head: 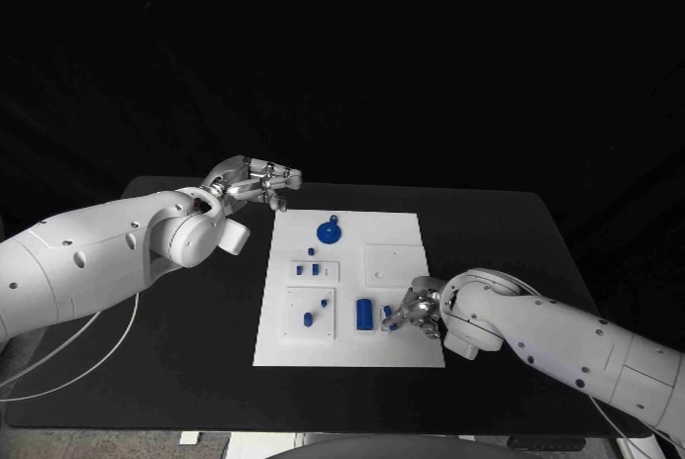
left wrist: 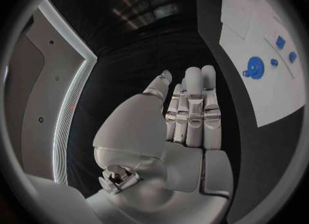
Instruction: Assemble the parts on the task board
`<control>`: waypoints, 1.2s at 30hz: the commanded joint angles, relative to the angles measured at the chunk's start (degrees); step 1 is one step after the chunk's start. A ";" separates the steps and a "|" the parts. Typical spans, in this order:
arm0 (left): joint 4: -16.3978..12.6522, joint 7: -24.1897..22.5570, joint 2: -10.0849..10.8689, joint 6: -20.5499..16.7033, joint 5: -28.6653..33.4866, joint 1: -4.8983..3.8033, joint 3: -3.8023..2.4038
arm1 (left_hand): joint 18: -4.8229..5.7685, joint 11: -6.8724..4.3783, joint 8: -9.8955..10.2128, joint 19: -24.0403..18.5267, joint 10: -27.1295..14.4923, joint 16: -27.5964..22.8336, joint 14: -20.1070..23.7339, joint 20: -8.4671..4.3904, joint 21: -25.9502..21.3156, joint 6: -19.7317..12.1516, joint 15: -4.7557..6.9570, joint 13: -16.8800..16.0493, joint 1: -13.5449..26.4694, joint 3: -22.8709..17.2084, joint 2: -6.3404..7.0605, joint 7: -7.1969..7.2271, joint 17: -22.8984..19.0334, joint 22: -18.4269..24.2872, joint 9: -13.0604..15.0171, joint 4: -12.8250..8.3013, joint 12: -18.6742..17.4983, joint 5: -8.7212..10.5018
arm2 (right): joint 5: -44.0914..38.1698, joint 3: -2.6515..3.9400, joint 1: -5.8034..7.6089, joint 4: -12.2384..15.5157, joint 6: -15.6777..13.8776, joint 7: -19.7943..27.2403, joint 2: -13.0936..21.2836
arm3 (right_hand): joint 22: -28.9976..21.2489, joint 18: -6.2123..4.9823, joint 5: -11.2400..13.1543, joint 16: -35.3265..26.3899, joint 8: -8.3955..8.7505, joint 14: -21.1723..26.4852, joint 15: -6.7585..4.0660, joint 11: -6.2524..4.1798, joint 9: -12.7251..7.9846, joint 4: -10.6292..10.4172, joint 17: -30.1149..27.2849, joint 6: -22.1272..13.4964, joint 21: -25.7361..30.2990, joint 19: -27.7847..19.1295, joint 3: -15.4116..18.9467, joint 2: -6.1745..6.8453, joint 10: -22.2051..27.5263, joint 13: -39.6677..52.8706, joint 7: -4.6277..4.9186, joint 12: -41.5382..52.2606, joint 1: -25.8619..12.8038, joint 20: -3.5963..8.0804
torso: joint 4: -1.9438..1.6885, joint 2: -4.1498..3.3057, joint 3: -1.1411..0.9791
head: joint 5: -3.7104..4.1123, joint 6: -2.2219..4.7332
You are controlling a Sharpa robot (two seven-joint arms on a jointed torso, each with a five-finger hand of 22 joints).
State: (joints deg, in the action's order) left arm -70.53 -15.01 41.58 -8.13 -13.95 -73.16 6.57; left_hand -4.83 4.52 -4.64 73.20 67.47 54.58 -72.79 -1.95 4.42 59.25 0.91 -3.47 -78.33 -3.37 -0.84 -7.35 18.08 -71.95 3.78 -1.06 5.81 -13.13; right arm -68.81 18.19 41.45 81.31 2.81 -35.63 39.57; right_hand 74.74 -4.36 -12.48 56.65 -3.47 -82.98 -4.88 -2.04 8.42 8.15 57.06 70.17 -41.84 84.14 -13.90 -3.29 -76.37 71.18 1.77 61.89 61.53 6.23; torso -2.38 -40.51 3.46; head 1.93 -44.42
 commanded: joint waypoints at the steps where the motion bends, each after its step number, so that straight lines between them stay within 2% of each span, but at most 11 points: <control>1: -0.11 -0.13 -0.10 0.97 0.10 -0.02 -0.02 | 0.45 -0.02 0.02 0.17 -0.53 -0.15 -0.06 0.03 -0.22 -0.52 -0.25 0.02 -0.05 -0.03 -0.34 -0.02 -0.03 0.04 0.07 0.20 0.28 -0.23 | 0.03 0.00 -0.05 -0.36 2.17 -0.58 -0.12 | -0.03 0.77 0.31 -0.29 -0.16 0.01 -0.47 -0.40 0.00 -0.13 -0.05 0.42 0.18 2.92 0.36 -0.27 0.02 0.00 0.10 -0.28 0.02 0.40 | 0.00 0.00 -0.01 | -0.03 -0.02; 14: -0.03 -0.13 -0.15 1.02 0.10 -0.02 0.01 | 0.46 -0.02 0.02 0.16 -0.57 -0.16 -0.05 0.04 -0.22 -0.55 -0.26 0.02 -0.08 -0.07 -0.38 -0.02 -0.04 0.13 0.07 0.44 0.30 -0.27 | 0.04 -0.01 -0.05 -0.88 2.55 -0.22 -0.89 | -0.04 0.78 0.33 -0.29 -0.16 0.01 -0.48 -0.40 -0.03 -0.18 -0.02 0.42 0.19 2.92 0.45 -0.26 0.03 0.02 0.11 -0.27 0.00 0.40 | -0.01 -0.02 -0.06 | -0.09 -0.07; 32: 0.08 -0.14 -0.21 1.09 0.10 0.02 0.02 | 0.47 0.00 0.01 0.16 -0.62 -0.16 -0.04 0.05 -0.21 -0.58 -0.28 0.02 -0.06 -0.07 -0.37 -0.02 -0.05 0.25 0.07 0.74 0.33 -0.26 | -0.07 -0.01 -0.06 -0.38 0.90 0.59 -1.16 | -0.12 0.73 0.48 -0.39 -0.17 0.02 -0.52 -0.40 -0.11 -0.47 -0.02 0.43 0.29 2.92 0.84 -0.20 0.07 0.01 0.11 -0.33 -0.18 0.44 | 0.01 -0.04 -0.01 | -0.37 -0.11; 35: 0.10 -0.14 -0.23 1.08 0.10 0.03 0.02 | 0.47 0.00 0.01 0.16 -0.63 -0.16 -0.04 0.05 -0.21 -0.59 -0.28 0.02 -0.06 -0.07 -0.37 -0.02 -0.06 0.27 0.07 0.81 0.34 -0.26 | -0.09 -0.01 -0.05 -0.48 0.21 0.58 -1.16 | -0.13 0.70 2.05 -0.42 -0.15 0.03 -0.50 -0.35 -0.19 -1.35 -0.01 0.31 0.26 2.92 1.62 -0.14 0.15 -0.05 0.17 -0.44 -1.00 0.44 | 0.02 -0.04 -0.01 | -0.41 -0.18; 36: 0.11 -0.13 -0.24 1.08 0.10 0.04 0.02 | 0.47 0.00 0.01 0.16 -0.63 -0.16 -0.04 0.05 -0.21 -0.59 -0.28 0.02 -0.06 -0.07 -0.37 -0.02 -0.06 0.27 0.07 0.81 0.34 -0.26 | -0.09 -0.01 -0.05 -0.53 0.05 0.56 -1.16 | -0.15 0.67 5.19 -0.48 -0.14 0.06 -0.49 -0.32 -0.23 -1.90 -0.04 0.29 0.31 2.92 2.20 -0.08 0.20 -0.09 0.19 -0.51 -1.57 0.45 | 0.03 -0.05 -0.01 | -0.45 -0.14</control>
State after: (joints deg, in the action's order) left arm -70.37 -14.82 41.48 -7.85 -13.95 -73.12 6.63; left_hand -4.82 4.53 -4.64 73.19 67.05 54.58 -72.79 -1.95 4.42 59.04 0.91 -3.47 -78.33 -3.56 -0.84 -7.56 18.08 -71.72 3.78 -0.60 5.81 -13.13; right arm -68.83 18.17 41.43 80.70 3.64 -35.87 38.53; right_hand 74.66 -4.36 -7.83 56.42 -3.37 -82.98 -4.88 -2.03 8.22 6.14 57.08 70.07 -41.84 84.13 -11.91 -3.37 -76.38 71.15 1.87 61.60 60.25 6.23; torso -2.36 -40.55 3.44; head 1.53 -44.56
